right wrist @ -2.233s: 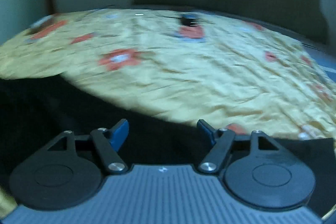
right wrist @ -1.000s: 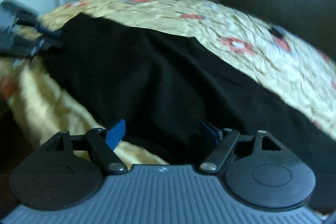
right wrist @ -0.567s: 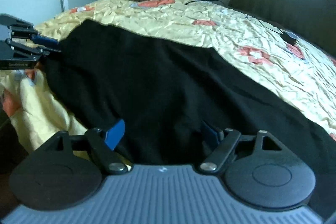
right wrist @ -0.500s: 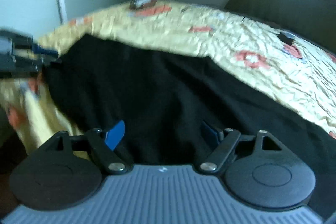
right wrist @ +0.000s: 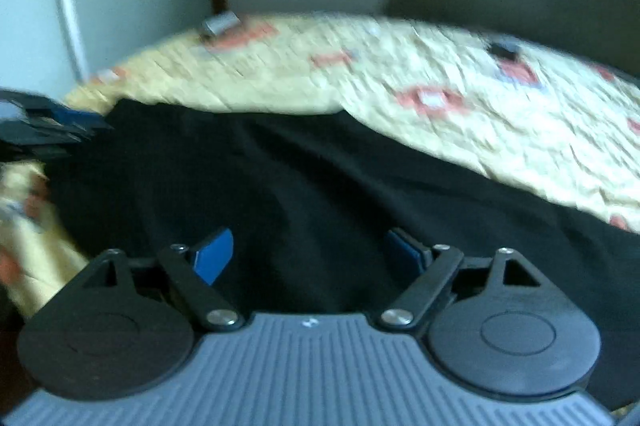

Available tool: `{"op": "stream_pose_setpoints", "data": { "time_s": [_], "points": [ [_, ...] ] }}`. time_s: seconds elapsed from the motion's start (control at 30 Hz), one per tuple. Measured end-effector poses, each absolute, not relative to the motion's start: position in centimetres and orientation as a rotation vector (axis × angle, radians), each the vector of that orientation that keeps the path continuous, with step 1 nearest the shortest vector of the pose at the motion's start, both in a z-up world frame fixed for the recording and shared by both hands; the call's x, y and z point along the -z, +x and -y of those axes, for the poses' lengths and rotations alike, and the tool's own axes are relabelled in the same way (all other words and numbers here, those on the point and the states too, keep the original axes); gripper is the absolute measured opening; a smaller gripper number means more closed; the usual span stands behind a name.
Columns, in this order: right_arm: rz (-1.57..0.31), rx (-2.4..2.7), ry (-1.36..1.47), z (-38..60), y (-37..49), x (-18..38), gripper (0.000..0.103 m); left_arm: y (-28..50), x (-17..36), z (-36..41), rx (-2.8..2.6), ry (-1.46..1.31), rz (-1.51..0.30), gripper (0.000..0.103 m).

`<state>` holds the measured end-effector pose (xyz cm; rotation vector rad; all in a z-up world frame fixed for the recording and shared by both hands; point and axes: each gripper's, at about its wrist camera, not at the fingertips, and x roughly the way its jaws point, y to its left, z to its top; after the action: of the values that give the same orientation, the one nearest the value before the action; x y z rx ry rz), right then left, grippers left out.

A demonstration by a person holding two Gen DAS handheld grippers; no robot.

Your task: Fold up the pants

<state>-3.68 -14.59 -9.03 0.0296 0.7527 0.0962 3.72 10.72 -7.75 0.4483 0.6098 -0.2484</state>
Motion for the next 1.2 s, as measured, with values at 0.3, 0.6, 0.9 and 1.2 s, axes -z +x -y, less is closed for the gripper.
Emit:
{"op": "stream_pose_setpoints", "data": {
  "time_s": [0.3, 0.6, 0.9, 1.2],
  "points": [
    [-0.683, 0.015, 0.167, 21.4, -2.6, 7.3, 0.082, 3.6, 7.9, -9.1, 0.256, 0.501, -0.614, 0.029],
    [-0.652, 0.161, 0.177, 25.9, -1.3, 6.2, 0.081, 3.7, 7.6, -9.3, 0.252, 0.498, -0.626, 0.029],
    [-0.737, 0.323, 0.115, 28.7, -0.7, 7.9, 0.083, 3.5, 7.1, -9.0, 0.23, 0.499, -0.63, 0.03],
    [-0.71, 0.324, 0.159, 29.7, -3.5, 8.0, 0.083, 0.0, 3.9, -3.6, 0.385, 0.499, -0.532, 0.031]
  ]
}}
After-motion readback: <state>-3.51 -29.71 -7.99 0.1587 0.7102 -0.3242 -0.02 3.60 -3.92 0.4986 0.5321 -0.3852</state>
